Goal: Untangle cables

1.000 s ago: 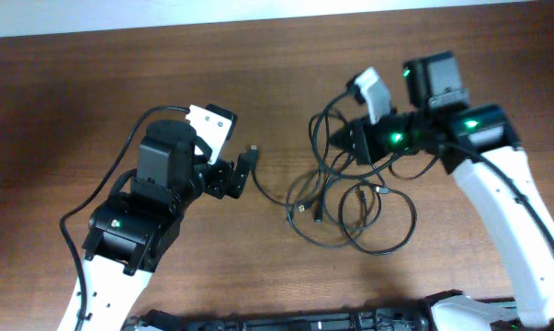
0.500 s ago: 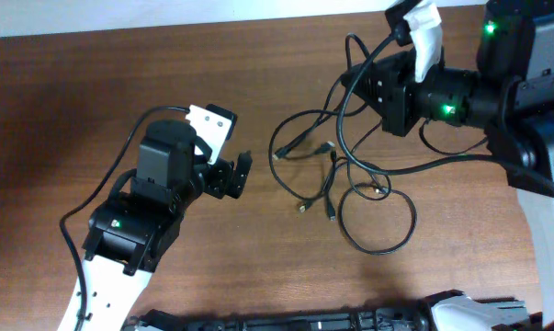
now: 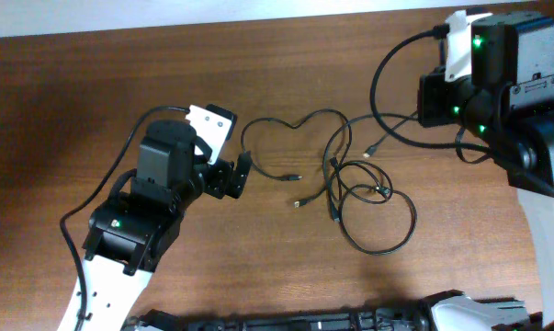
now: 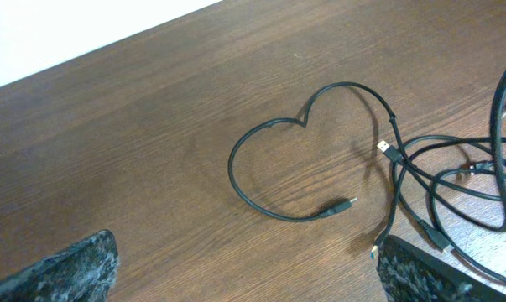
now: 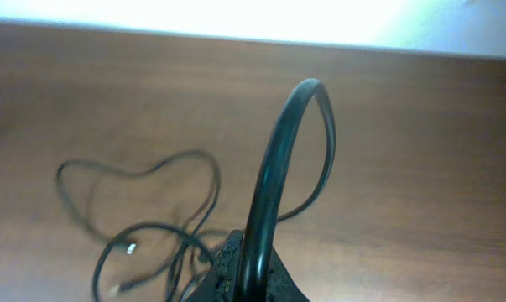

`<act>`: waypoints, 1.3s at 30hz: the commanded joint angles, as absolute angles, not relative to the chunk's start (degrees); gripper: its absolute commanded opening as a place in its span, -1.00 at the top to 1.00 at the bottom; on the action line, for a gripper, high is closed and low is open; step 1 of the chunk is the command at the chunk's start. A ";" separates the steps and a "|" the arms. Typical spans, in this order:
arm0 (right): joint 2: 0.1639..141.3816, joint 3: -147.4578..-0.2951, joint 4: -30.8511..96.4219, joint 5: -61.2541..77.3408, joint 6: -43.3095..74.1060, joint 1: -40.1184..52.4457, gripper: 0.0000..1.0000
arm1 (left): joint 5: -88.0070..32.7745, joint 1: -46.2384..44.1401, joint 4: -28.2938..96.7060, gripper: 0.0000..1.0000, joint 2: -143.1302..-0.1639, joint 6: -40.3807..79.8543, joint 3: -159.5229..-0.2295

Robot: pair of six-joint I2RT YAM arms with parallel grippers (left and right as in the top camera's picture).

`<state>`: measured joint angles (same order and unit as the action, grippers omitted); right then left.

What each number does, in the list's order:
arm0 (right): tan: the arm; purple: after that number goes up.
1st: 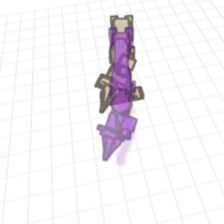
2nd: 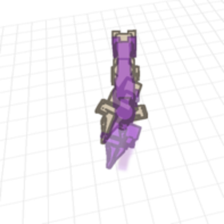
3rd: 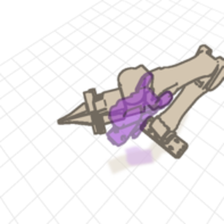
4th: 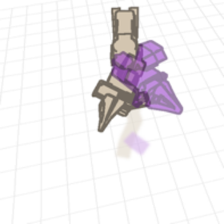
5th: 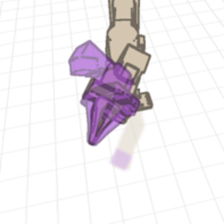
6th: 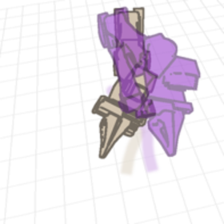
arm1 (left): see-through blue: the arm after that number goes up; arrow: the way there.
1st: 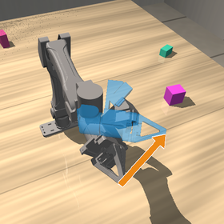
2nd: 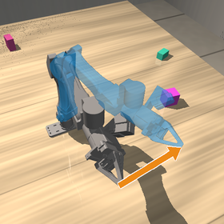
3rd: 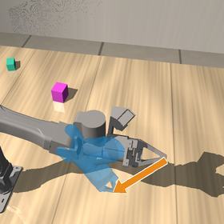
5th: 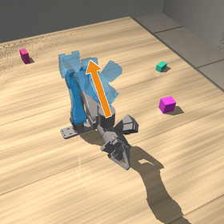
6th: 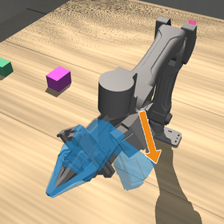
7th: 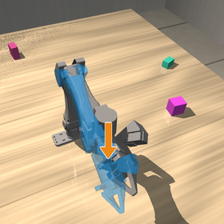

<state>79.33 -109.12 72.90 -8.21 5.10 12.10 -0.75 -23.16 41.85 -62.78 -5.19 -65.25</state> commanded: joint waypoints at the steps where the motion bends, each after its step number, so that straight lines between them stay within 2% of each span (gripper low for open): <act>1: 78.35 -110.39 68.62 -14.15 9.26 12.36 0.93 | -1.58 -22.83 41.74 -0.99 -62.50 -6.13 -65.89; 5: 77.34 -114.39 63.46 -8.43 14.50 12.36 0.92 | -1.58 -22.83 41.74 -0.98 -62.50 -6.13 -65.89; 9: 76.64 -121.30 61.23 -2.11 14.50 12.36 0.93 | -1.58 -22.81 41.74 -0.98 -62.50 -6.13 -65.89; 13: 76.47 -127.46 60.07 -2.63 14.44 12.36 0.92 | -1.58 -22.81 41.74 -0.98 -62.50 -6.13 -65.89; 22: 76.58 -130.26 55.42 -17.26 14.44 12.36 0.92 | -1.58 -22.81 41.74 -0.98 -62.50 -6.13 -65.89; 29: 77.62 -130.15 55.09 -42.46 10.46 11.97 0.92 | -1.58 -22.83 41.76 -0.98 -62.50 -6.13 -65.89; 32: 78.76 -130.13 56.05 -46.37 9.65 8.40 0.92 | -1.58 -22.83 41.74 -0.98 -62.50 -6.13 -65.89; 39: 83.48 -130.06 59.16 -46.37 9.69 -7.60 0.93 | -1.58 -22.83 41.74 -0.98 -62.50 -6.13 -65.89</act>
